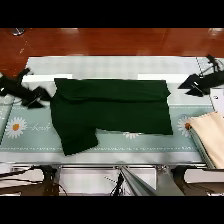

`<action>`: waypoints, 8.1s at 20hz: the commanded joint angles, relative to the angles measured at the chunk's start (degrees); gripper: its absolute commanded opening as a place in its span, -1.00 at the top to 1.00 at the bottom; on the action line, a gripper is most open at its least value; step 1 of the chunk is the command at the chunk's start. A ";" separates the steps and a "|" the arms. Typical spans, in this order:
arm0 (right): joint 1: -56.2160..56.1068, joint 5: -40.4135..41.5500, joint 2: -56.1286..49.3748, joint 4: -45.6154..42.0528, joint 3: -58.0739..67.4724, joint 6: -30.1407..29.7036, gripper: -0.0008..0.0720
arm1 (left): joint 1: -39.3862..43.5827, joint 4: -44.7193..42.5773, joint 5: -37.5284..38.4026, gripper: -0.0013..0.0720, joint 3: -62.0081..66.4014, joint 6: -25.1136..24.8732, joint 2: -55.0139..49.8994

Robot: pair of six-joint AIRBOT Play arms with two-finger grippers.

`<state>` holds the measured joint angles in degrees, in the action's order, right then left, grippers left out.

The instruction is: Fold the shirts.

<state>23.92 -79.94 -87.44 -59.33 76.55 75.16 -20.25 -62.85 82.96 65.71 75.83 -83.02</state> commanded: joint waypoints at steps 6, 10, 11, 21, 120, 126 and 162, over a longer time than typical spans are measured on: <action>2.75 12.98 27.12 17.09 -37.18 -8.83 -0.73 | -15.76 8.70 -8.04 -0.96 -32.74 -5.40 16.31; 2.78 11.63 28.50 16.96 -39.06 -9.27 -0.73 | -10.71 14.05 -9.84 -0.96 -38.97 -8.74 15.54; 2.78 11.63 28.50 16.96 -39.06 -9.27 -0.73 | -9.03 14.10 -11.13 -0.96 -39.67 -8.72 15.52; 17.40 5.62 28.48 -2.67 -41.86 0.74 -0.73 | 4.20 17.09 -19.74 0.91 -40.46 -10.43 15.47; -14.73 2.51 43.25 10.97 -20.31 1.88 0.89 | 43.65 23.63 -14.64 0.91 28.46 5.97 -15.47; -38.18 11.17 21.70 9.73 -6.10 4.20 0.89 | 23.08 4.44 -6.56 0.91 23.63 5.81 6.84; -34.05 45.44 31.50 16.87 -55.49 21.62 -0.72 | 15.28 6.38 -23.45 0.90 -34.73 11.87 56.68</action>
<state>-8.93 -38.79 -51.94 -49.91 23.77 101.21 -4.91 -57.91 60.14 31.00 87.72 -26.39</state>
